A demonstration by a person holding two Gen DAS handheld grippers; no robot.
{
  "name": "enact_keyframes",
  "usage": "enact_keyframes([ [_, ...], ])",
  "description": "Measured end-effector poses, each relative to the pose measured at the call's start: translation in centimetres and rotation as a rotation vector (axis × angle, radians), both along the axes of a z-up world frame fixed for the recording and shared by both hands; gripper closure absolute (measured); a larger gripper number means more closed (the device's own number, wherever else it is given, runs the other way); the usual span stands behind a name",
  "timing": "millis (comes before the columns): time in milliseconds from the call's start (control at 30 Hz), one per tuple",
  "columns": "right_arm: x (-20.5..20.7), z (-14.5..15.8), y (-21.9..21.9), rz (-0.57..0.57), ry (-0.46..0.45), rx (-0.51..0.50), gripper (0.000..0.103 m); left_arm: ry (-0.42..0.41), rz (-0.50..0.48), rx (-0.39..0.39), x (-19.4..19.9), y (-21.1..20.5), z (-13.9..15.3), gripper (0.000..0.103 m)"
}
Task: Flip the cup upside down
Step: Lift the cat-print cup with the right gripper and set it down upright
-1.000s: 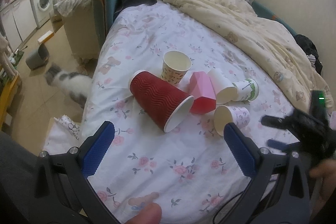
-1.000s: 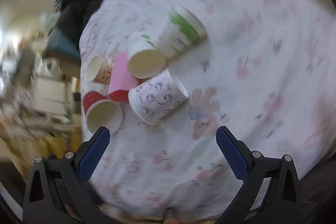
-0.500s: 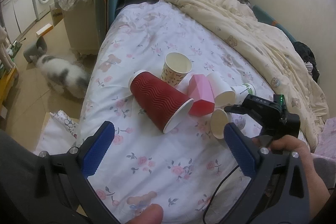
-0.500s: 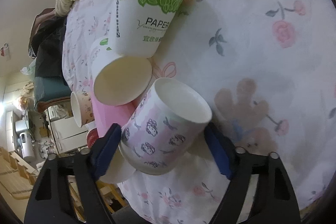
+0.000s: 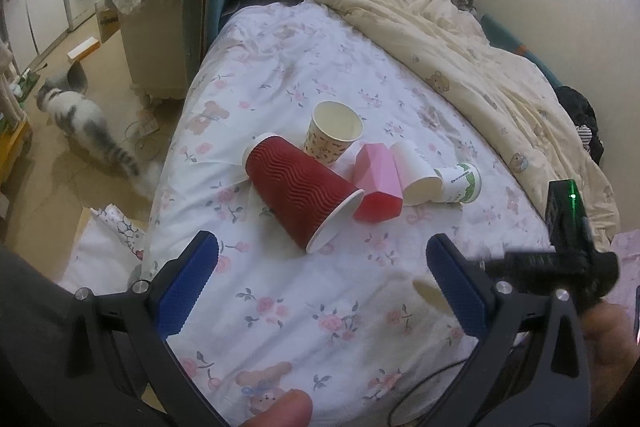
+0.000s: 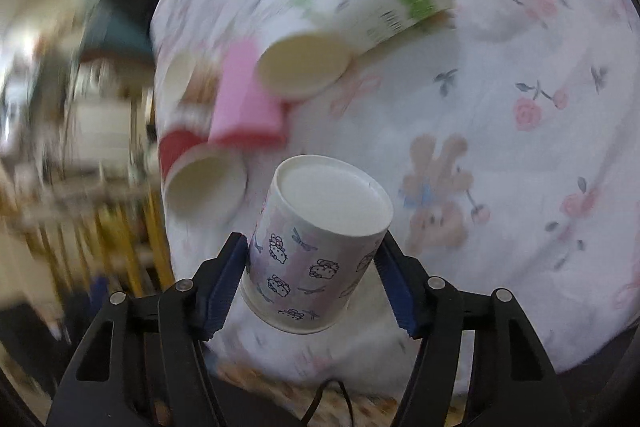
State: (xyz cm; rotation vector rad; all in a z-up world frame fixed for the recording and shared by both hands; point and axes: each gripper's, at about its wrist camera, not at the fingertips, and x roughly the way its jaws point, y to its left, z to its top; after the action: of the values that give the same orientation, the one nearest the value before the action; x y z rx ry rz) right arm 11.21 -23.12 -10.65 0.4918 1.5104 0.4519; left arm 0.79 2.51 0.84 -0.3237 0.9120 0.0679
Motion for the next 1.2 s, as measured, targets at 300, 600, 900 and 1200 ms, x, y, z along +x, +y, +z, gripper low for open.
enact_keyframes([
  [300, -1.8, -1.1, 6.1, 0.345, 0.067, -0.131, 0.036, 0.006, 0.000, 0.010, -0.1, -0.1, -0.1, 0.000],
  [600, -0.4, -3.6, 9.2, 0.360, 0.071, -0.169, 0.034, 0.019, 0.036, 0.011, -0.3, 0.9, -0.4, 0.000],
  [900, -0.8, -2.7, 9.0, 0.332, 0.031, -0.129, 0.001, 0.039, 0.014, 0.026, -0.1, 0.2, -0.7, 0.000],
  [1200, -2.4, 3.2, 5.0, 0.245, -0.170, -0.065, 0.000, 0.083, 0.036, 0.027, 0.0, 0.3, -1.5, 0.000],
])
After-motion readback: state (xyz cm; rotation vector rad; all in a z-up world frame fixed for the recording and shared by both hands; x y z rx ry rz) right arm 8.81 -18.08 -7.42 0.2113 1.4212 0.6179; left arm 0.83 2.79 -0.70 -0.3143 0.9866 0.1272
